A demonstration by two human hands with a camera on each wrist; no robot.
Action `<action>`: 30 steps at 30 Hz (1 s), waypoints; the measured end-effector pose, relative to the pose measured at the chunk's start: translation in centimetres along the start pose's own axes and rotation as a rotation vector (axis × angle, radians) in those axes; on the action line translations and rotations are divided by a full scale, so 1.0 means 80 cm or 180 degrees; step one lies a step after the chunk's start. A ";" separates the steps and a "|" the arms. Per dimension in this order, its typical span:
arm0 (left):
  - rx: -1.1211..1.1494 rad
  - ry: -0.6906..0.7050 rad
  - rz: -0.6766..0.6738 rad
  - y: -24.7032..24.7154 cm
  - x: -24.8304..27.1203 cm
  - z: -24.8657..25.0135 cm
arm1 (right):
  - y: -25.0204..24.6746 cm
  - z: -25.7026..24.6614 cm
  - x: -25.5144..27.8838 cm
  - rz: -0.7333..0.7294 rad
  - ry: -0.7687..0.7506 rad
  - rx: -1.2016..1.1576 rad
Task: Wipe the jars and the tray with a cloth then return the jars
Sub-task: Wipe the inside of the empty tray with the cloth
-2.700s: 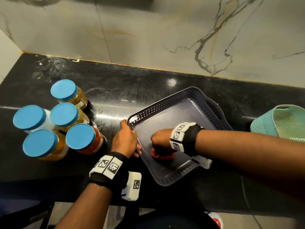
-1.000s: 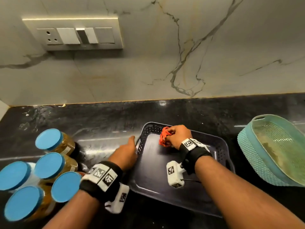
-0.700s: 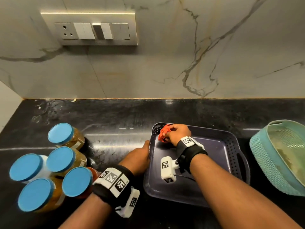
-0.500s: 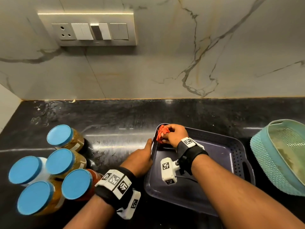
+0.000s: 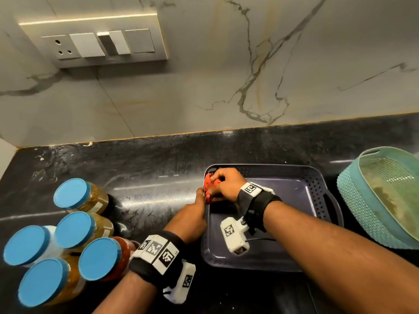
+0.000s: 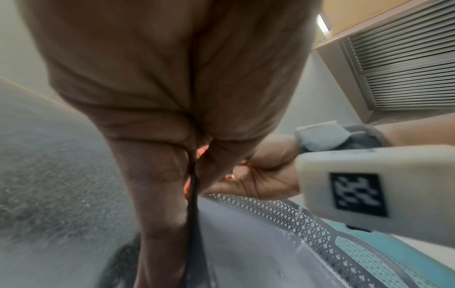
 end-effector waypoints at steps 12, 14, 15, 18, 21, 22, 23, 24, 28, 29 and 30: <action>-0.0076 -0.0184 0.0077 0.001 0.012 0.008 | 0.007 0.001 0.006 0.0022 -0.0118 0.0522; -0.0100 -0.0248 0.0053 0.003 0.013 0.006 | 0.022 0.012 0.022 -0.0316 -0.0111 0.0764; -0.0091 -0.0270 0.0057 0.003 0.012 0.004 | 0.027 0.017 0.026 -0.0472 -0.0087 0.0788; -0.0095 -0.0242 0.0052 0.005 0.014 0.004 | 0.019 0.014 0.024 -0.0510 -0.0097 0.0672; -0.0010 -0.0175 -0.0013 0.011 0.015 0.005 | -0.002 0.013 0.008 0.0020 0.0254 -0.0322; 0.0036 -0.0155 -0.0010 0.013 0.013 0.003 | -0.005 0.013 0.004 0.0128 0.0259 -0.0489; 0.0082 -0.0151 0.0004 0.014 0.010 -0.001 | -0.004 0.011 0.003 0.0145 0.0167 -0.0463; 0.0136 -0.0167 0.0009 0.014 0.009 -0.007 | 0.002 0.010 0.005 0.0081 -0.0001 -0.0364; 0.0384 -0.0147 -0.0003 0.013 0.005 -0.030 | 0.037 0.012 0.040 -0.0584 -0.0424 0.0261; 0.0462 -0.0051 0.0046 0.012 0.005 -0.030 | 0.033 0.014 0.041 -0.0495 -0.0397 0.0263; 0.0534 0.0052 0.0102 0.011 0.007 -0.028 | 0.023 0.011 0.037 -0.0262 -0.0368 0.0172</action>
Point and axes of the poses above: each hand's wrist, its own x-axis away from the middle knuckle, its own y-axis out of the palm, z = x × y, the point moved 6 cm from there along -x, towards the middle knuckle, and after that the axes turned 4 degrees about -z, right-handed, at the moved point
